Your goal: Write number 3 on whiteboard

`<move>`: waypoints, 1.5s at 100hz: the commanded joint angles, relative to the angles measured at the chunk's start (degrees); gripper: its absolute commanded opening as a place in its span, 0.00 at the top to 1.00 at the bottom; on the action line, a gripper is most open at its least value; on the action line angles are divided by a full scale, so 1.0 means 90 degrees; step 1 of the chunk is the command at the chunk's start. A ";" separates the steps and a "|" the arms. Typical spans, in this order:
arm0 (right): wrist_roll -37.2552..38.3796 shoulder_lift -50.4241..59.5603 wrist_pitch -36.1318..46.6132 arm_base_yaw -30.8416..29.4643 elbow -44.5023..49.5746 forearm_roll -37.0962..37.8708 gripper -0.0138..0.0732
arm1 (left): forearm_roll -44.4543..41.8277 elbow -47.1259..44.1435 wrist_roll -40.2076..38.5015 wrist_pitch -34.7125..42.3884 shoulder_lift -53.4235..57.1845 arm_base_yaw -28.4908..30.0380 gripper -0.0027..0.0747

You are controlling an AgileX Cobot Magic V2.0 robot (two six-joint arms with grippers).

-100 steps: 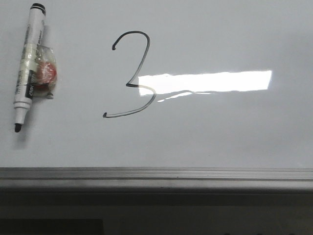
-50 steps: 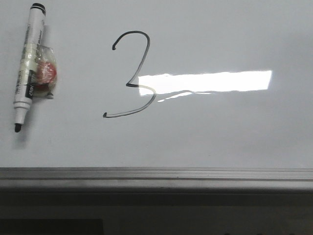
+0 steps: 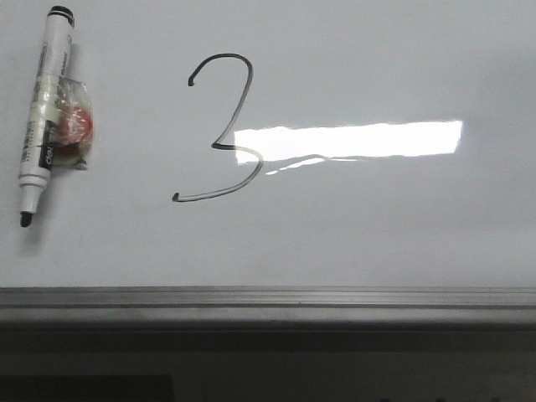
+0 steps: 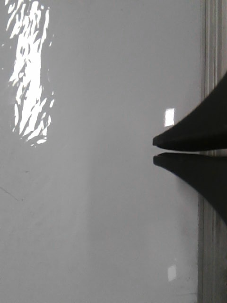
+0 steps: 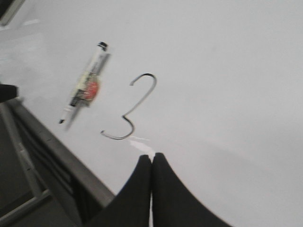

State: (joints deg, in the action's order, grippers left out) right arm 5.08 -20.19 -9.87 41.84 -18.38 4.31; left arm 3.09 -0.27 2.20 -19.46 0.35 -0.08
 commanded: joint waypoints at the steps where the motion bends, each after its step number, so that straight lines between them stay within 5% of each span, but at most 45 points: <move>1: -0.0048 -0.0321 0.0827 -0.0629 -0.0056 -0.0044 0.92 | 0.0072 -0.0210 -0.0059 0.0296 0.0151 0.0015 0.99; 39: -0.0048 -0.0099 0.2345 -0.3769 0.1283 -0.0044 0.92 | 0.0072 -0.0210 -0.0059 0.0296 0.0151 0.0015 0.99; 69: -0.0048 0.1866 0.0649 -0.5193 0.1732 -0.0044 0.92 | 0.0072 -0.0210 -0.0059 0.0296 0.0151 0.0015 0.99; 106: -0.0048 0.2399 -0.1000 -0.5362 0.2260 -0.0163 0.92 | 0.0072 -0.0210 -0.0059 0.0296 0.0151 0.0015 0.99; 150: -0.0048 0.2399 -0.0923 -0.5362 0.2259 -0.0163 0.92 | 0.0072 -0.0210 -0.0059 0.0296 0.0151 0.0015 0.99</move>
State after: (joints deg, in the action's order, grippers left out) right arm 5.08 0.55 -19.01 -6.05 0.56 3.03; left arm 3.09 -0.27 2.20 -19.46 0.35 -0.08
